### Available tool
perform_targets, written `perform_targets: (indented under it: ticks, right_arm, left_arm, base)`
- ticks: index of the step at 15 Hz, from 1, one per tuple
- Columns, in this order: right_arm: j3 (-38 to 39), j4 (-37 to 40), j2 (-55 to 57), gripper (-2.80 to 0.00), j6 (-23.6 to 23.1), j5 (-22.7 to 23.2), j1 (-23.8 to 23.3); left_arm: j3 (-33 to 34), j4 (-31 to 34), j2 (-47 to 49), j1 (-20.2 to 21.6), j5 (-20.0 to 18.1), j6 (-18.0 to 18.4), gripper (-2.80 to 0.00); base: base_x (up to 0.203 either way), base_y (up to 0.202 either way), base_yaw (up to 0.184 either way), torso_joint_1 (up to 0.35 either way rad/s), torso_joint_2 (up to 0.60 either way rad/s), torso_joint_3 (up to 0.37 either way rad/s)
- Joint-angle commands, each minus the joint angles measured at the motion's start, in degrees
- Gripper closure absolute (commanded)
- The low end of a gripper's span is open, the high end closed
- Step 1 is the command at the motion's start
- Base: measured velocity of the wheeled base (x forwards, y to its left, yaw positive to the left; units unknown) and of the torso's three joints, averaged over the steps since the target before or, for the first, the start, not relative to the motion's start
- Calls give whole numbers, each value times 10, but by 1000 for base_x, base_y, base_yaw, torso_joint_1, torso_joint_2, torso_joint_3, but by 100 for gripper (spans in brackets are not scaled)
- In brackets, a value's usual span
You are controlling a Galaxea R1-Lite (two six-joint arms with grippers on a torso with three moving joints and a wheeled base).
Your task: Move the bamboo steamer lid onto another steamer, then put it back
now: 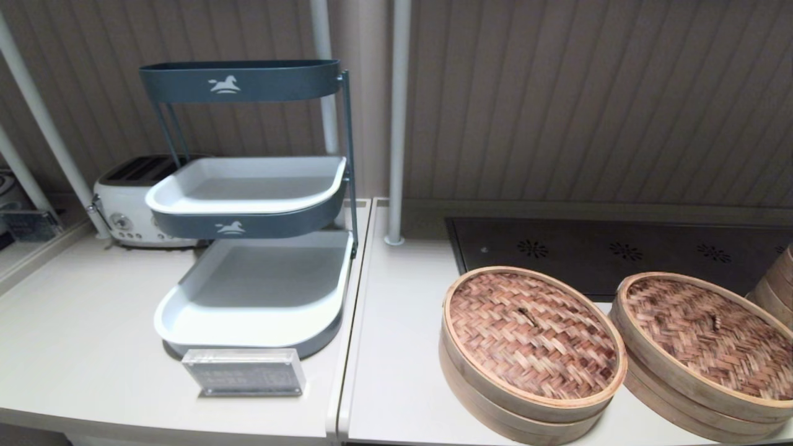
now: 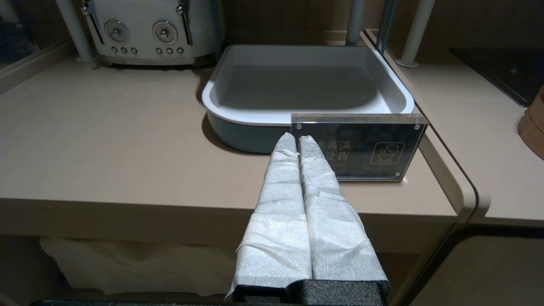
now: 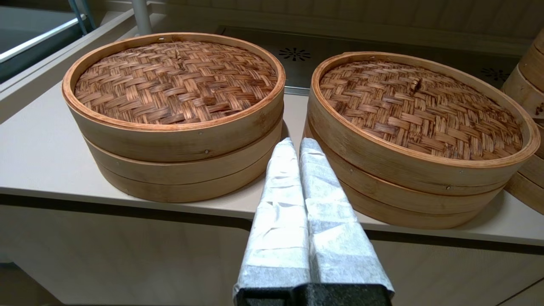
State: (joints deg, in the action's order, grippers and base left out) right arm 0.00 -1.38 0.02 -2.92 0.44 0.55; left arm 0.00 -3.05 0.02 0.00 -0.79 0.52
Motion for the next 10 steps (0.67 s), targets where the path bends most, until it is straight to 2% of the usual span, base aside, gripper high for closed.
perform_targets:
  ticks: [1, 10]
  right_arm:
    - [14, 0, 2, 0, 3, 0, 1]
    - [14, 0, 2, 0, 13, -3, 0]
  left_arm:
    - [16, 0, -1, 0, 0, 0, 0]
    - [16, 0, -1, 0, 0, 0, 0]
  base:
    - [0, 0, 0, 0, 0, 0]
    - [0, 0, 0, 0, 0, 0]
